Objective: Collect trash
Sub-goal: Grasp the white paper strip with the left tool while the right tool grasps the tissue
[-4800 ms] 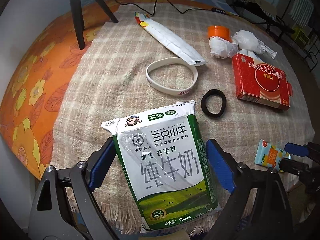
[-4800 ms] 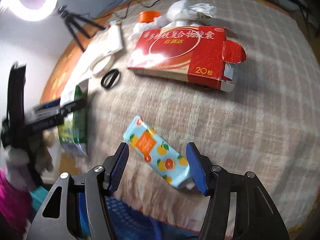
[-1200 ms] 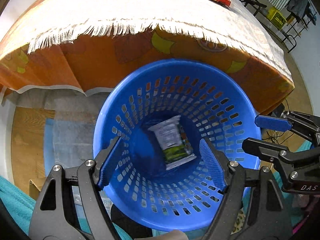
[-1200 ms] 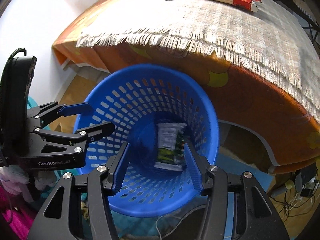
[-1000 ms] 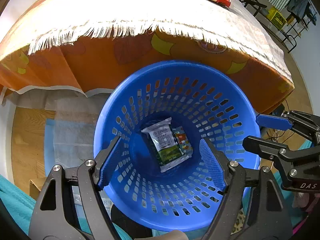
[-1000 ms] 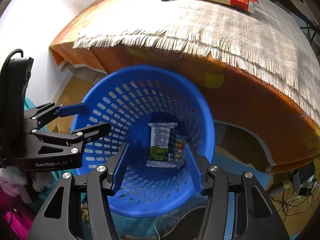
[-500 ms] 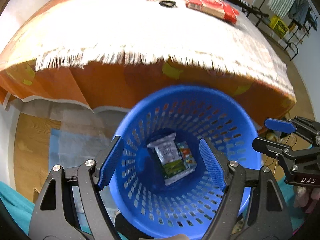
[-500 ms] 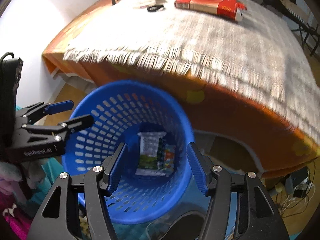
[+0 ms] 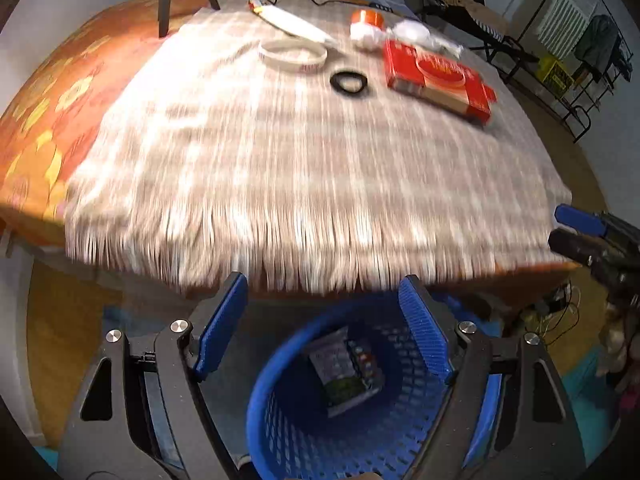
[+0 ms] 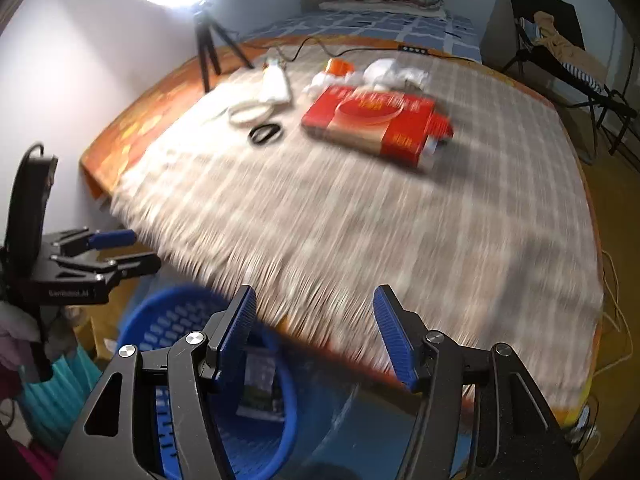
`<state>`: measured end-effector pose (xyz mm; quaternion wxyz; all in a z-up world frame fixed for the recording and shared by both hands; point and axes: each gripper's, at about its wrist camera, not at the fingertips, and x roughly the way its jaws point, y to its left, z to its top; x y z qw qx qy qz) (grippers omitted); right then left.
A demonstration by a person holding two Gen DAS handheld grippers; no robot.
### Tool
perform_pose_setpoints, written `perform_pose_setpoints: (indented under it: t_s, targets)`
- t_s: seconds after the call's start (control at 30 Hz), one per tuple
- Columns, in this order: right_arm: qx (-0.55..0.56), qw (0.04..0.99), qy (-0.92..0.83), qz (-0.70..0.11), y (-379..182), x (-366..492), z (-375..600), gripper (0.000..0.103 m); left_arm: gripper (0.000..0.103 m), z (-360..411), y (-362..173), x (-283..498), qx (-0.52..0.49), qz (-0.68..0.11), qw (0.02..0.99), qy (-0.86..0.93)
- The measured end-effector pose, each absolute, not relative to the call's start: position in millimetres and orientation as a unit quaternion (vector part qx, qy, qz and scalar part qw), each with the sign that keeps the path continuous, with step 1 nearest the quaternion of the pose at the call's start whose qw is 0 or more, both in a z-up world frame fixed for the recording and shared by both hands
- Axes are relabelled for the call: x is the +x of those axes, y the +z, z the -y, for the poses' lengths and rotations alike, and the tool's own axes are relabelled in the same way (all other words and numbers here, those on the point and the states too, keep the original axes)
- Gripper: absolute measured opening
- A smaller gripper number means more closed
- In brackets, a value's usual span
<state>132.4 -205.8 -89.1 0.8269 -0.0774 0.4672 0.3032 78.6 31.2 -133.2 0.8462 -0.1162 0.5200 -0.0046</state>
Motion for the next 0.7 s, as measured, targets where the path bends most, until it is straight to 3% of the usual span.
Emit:
perform_pose_setpoints:
  t_s: [0.7]
  targets:
    - [-0.006,0.845,0.27,-0.461,-65,333,176,0.06,0.077,-90,-104,251,-0.134,-0.484,0.864,0.029]
